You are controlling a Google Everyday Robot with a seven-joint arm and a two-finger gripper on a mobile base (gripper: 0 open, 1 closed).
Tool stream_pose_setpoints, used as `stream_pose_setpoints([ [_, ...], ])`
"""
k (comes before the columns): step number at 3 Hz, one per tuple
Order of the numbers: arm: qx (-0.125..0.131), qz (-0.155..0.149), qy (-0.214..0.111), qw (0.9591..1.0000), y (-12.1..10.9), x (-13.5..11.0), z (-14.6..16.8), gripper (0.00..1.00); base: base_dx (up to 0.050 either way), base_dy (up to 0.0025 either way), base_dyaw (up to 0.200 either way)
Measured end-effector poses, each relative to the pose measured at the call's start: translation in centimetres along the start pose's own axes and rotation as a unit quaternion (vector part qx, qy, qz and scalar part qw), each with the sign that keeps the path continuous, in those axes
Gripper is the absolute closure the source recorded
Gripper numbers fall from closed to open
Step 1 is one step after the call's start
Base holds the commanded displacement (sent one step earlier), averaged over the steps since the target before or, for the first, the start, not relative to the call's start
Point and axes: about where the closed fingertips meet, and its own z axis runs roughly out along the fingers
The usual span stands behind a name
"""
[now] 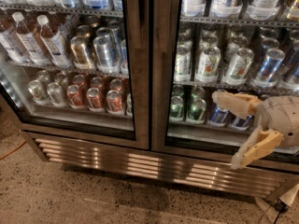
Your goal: Open right fridge door
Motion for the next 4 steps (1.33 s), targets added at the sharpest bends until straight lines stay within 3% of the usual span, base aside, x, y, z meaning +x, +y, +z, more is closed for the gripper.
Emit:
stream_pose_setpoints([
  [1, 0.002, 0.001, -0.002, 1.0, 0.0, 0.0, 0.0, 0.0, 0.0, 0.0, 0.0],
  [2, -0.008, -0.011, -0.023, 0.9996, 0.7, -3.1, -0.2, 0.0, 0.0, 0.0, 0.0],
  [3, -0.008, -0.055, -0.035, 0.9979, 3.0, -8.3, -0.7, 0.0, 0.0, 0.0, 0.0],
  [4, 0.0, -0.088, -0.029, 0.9956, 4.7, -11.6, -0.8, 0.0, 0.0, 0.0, 0.0],
])
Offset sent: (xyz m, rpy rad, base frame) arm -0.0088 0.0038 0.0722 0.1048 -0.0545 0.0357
